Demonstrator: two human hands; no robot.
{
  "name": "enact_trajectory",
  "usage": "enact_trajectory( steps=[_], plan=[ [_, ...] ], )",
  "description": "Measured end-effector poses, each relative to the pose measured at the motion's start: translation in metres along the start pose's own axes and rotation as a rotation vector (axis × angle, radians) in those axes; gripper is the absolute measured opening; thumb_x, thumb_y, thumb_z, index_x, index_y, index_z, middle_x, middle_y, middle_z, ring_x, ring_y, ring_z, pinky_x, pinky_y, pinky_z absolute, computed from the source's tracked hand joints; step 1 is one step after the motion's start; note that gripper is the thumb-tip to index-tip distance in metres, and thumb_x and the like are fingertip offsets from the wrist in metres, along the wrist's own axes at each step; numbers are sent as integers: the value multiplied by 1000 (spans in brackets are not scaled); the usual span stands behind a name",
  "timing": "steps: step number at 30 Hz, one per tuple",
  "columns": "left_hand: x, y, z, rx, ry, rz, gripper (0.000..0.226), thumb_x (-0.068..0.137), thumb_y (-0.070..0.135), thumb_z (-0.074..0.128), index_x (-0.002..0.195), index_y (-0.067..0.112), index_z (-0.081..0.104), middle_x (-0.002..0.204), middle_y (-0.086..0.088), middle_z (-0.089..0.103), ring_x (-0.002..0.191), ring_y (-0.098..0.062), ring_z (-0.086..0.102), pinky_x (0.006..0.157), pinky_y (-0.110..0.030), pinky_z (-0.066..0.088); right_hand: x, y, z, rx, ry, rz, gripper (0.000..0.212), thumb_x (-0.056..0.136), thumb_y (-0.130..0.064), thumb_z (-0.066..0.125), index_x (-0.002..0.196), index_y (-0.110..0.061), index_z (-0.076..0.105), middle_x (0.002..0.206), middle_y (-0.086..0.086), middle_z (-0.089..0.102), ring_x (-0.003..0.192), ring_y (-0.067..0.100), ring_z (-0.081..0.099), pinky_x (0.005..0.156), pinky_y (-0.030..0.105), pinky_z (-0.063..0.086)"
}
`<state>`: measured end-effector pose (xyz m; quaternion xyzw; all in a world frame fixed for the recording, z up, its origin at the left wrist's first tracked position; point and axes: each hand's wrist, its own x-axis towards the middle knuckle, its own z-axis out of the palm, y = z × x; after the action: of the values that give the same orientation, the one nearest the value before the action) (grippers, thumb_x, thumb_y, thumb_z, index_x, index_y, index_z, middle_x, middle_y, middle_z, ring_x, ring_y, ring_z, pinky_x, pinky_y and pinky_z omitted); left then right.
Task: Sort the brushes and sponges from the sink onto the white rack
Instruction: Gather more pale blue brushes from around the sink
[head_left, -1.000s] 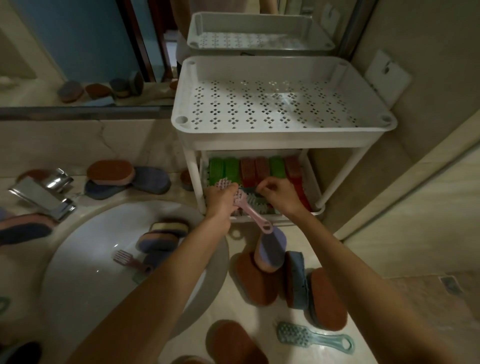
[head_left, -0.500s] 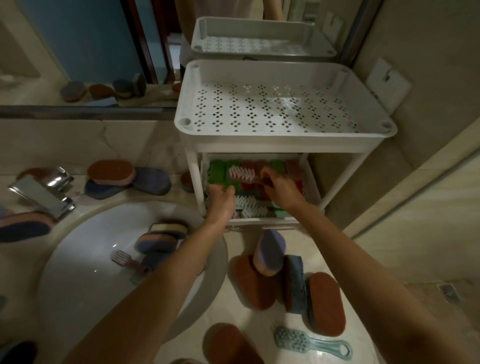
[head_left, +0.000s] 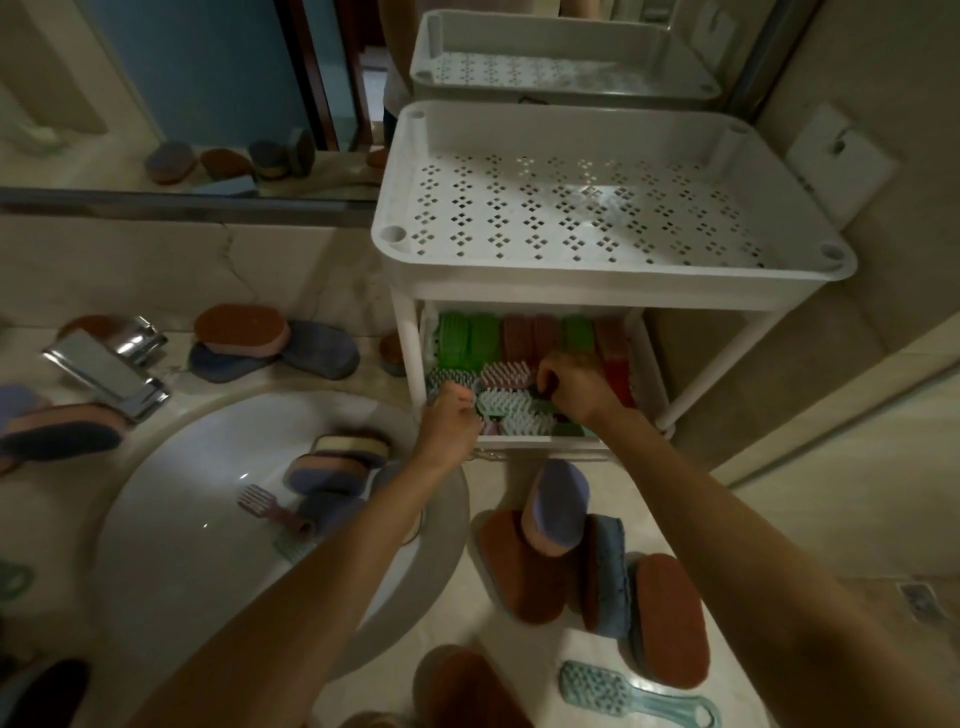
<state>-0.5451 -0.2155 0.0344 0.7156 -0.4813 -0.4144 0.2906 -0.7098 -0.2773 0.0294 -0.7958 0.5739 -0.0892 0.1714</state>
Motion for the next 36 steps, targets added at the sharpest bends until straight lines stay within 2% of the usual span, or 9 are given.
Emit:
enact_trajectory(
  steps=[3, 5, 8, 14, 18, 21, 28, 32, 36],
  plan=[
    [1, -4, 1, 28, -10, 7, 39, 92, -9, 40, 69, 22, 42, 100, -24, 59, 108, -37, 54, 91, -36, 42, -1, -3, 1, -21, -29, -2, 16, 77, 9, 55, 85, 1, 66, 102, 20, 65, 97, 35, 59, 85, 38, 48],
    [-1, -4, 2, 38, -7, 10, 20, 93, -7, 40, 90, 3, 57, 113, -26, 58, 112, -35, 54, 93, -31, 40, -3, -3, 5, 35, -38, 32, 23, 73, 14, 53, 83, 0, 67, 101, 18, 67, 97, 34, 61, 82, 39, 50],
    [-6, -2, 0, 69, 9, 19, 25, 94, -2, 38, 113, -5, 54, 119, -19, 58, 114, -31, 53, 92, -29, 40, -8, -4, 9, 164, -20, 118, 29, 71, 16, 46, 80, -1, 68, 98, 16, 70, 99, 32, 62, 83, 42, 51],
    [-16, -4, -3, 63, -23, 108, 18, 93, -6, 39, 105, -2, 52, 113, -27, 55, 109, -36, 53, 91, -33, 42, -30, -15, 4, 283, 123, 131, 35, 70, 22, 41, 91, 7, 64, 103, 23, 66, 103, 36, 60, 89, 40, 48],
    [-39, -8, -3, 61, -29, 240, 18, 91, -11, 38, 94, 6, 46, 100, -25, 56, 102, -37, 55, 77, -22, 36, -69, -26, -6, 265, 315, 103, 37, 66, 18, 48, 97, 7, 65, 106, 23, 65, 104, 36, 59, 89, 35, 44],
    [-62, -16, 0, 3, -57, 222, 18, 91, -8, 40, 102, -1, 53, 109, -24, 59, 108, -33, 56, 88, -31, 41, -112, -34, -4, 283, 353, 107, 31, 68, 3, 50, 96, 2, 65, 103, 20, 65, 98, 33, 62, 83, 33, 47],
    [-100, -43, 16, -39, -183, 77, 12, 87, 1, 50, 94, 10, 53, 108, -25, 64, 101, -37, 61, 90, -45, 48, -224, -49, 17, 153, -23, 205, 32, 69, -19, 46, 89, -6, 66, 95, 15, 69, 88, 34, 63, 76, 33, 45],
    [-115, -59, 25, -105, -277, -8, 30, 90, -3, 45, 73, 22, 46, 103, -24, 62, 81, -31, 60, 89, -46, 49, -270, -49, 50, -134, -273, 377, 33, 88, -20, 48, 118, -6, 53, 125, 15, 54, 107, 36, 59, 83, 40, 47],
    [-135, -67, 29, -98, -322, -31, 31, 90, -2, 42, 72, 23, 43, 91, -14, 58, 65, -19, 54, 60, -28, 45, -300, -50, 75, -218, -326, 500, 39, 88, -7, 45, 126, -3, 40, 133, 15, 41, 114, 33, 54, 87, 42, 45]
  ],
)
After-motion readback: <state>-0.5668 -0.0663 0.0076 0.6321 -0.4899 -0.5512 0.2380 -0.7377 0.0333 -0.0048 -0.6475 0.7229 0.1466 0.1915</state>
